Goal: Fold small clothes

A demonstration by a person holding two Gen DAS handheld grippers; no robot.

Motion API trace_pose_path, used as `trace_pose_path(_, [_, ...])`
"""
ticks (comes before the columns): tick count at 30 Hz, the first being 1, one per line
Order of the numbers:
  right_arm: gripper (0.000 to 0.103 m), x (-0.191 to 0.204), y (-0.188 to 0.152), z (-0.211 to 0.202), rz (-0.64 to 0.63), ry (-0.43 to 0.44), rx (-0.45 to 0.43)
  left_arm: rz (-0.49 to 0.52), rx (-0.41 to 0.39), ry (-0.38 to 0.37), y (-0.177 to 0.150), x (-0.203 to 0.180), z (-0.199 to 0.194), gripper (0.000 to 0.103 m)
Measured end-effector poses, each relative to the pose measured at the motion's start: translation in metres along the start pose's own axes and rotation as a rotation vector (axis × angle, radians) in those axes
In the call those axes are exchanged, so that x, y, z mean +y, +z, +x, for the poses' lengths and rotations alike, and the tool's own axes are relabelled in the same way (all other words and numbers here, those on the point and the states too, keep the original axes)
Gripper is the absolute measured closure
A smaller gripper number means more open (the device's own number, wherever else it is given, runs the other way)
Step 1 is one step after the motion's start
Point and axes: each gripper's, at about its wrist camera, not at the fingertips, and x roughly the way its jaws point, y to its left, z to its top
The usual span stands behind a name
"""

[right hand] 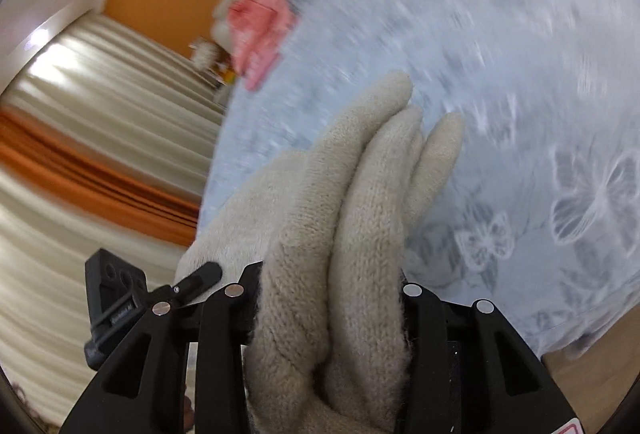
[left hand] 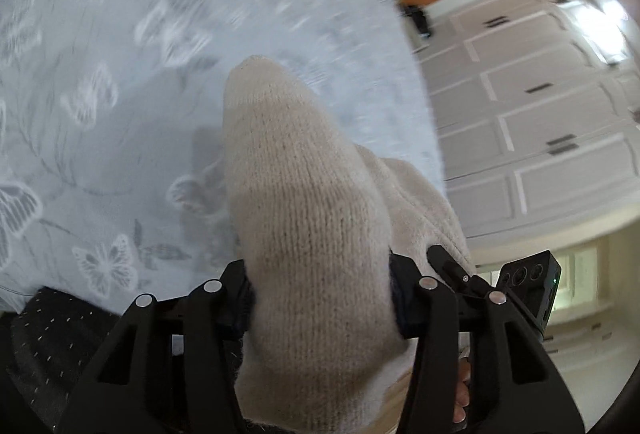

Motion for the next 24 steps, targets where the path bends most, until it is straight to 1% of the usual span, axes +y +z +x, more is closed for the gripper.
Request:
trace_pose_path(2, [0.066,0.03,-0.001,-0.033,-0.063,0.022,-0.067,0.061,-0.043,-0.041,-0.004,-0.022,-0.031,0.054])
trace_pose_path(3, [0.066,0.044,-0.001,-0.04,-0.085,0.028,-0.089,0.101,-0.072,-0.06,-0.008,-0.036,-0.05,0.054])
trace_pose_path(5, [0.066,0.071,-0.004,-0.068,-0.148,0.053,-0.151,0.151,-0.113,-0.088,-0.008,-0.055,-0.074,0.054])
trace_pose_path(9, [0.066,0.126,-0.006,-0.105,-0.251,0.118,-0.258,0.273,-0.234,-0.152,-0.012,-0.091,-0.14,0.053])
trace_pose_path(11, [0.066,0.15,-0.003,-0.115,-0.298,0.151,-0.298,0.322,-0.288,-0.177,-0.012,-0.101,-0.17,0.052])
trace_pose_path(14, [0.066,0.186,0.004,-0.124,-0.359,0.205,-0.351,0.41,-0.389,-0.209,-0.01,-0.118,-0.217,0.051])
trace_pose_path(17, [0.065,0.219,0.012,-0.121,-0.407,0.253,-0.385,0.477,-0.46,-0.216,-0.002,-0.127,-0.255,0.05])
trace_pose_path(20, [0.065,0.252,0.023,-0.115,-0.456,0.295,-0.408,0.524,-0.527,-0.224,0.014,-0.131,-0.295,0.05])
trace_pose_path(24, [0.064,0.283,0.036,-0.089,-0.475,0.356,-0.399,0.575,-0.609,-0.209,0.03,-0.13,-0.334,0.049])
